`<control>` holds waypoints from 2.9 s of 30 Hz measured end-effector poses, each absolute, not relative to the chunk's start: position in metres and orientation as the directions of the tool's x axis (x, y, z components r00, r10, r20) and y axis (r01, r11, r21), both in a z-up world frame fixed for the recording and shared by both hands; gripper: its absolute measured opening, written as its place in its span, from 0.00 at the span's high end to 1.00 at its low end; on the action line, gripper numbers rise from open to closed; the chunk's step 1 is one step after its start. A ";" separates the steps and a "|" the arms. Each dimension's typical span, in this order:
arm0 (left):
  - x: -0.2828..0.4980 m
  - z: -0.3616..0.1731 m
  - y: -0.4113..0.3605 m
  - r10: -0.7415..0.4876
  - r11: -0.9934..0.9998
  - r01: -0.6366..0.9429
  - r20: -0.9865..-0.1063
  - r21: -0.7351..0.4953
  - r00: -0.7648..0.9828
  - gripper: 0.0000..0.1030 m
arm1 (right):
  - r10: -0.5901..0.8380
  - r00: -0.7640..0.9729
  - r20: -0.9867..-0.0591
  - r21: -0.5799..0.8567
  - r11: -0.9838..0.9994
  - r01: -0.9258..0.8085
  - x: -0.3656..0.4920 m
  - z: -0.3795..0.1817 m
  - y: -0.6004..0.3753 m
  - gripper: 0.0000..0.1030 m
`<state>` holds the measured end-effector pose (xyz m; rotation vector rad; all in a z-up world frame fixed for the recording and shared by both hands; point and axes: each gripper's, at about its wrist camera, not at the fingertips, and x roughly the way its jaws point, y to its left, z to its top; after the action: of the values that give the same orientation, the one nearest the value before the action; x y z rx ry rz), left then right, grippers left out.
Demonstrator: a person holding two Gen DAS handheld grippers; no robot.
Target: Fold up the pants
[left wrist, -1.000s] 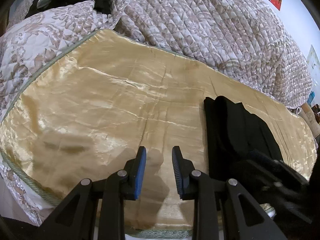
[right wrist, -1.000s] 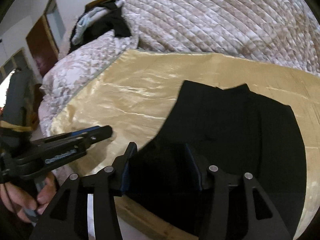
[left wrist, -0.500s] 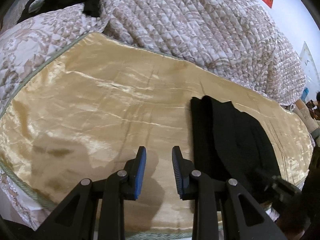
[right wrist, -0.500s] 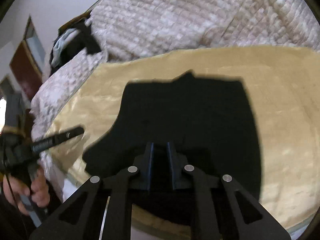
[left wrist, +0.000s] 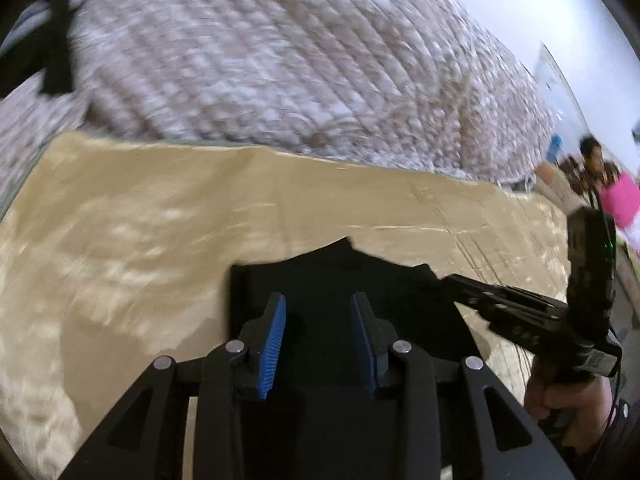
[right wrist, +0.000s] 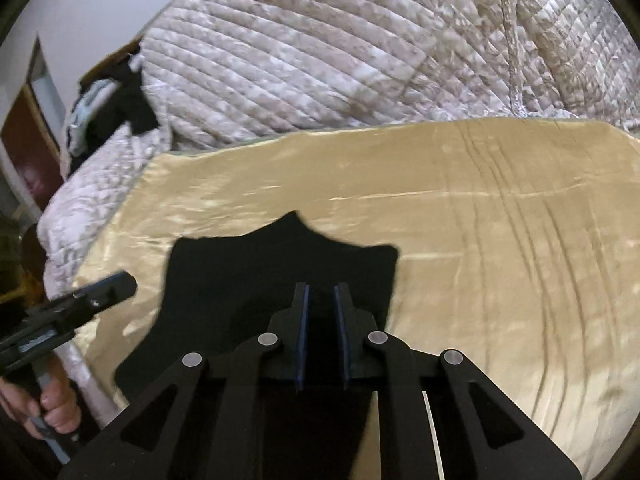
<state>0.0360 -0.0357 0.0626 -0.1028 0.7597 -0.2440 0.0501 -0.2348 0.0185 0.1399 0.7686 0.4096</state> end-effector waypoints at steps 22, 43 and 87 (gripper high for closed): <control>0.031 0.038 -0.033 -0.138 0.990 0.118 -0.697 -0.078 0.704 0.62 | 0.394 0.669 -0.630 0.276 0.919 -0.282 0.037 0.012 -0.241 0.88; -0.039 0.021 -0.021 -0.077 0.996 0.080 -0.705 -0.028 0.705 0.61 | 0.337 0.681 -0.650 0.078 0.921 -0.381 -0.061 -0.010 -0.213 0.62; 0.008 0.040 -0.024 -0.132 0.990 0.132 -0.736 -0.058 0.664 0.56 | 0.443 0.604 -0.662 0.322 0.896 -0.305 0.008 0.021 -0.256 0.63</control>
<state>0.0085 -0.0239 0.0399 0.0000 0.8312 -0.1491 0.0075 -0.2563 0.0210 0.1833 0.8147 0.4354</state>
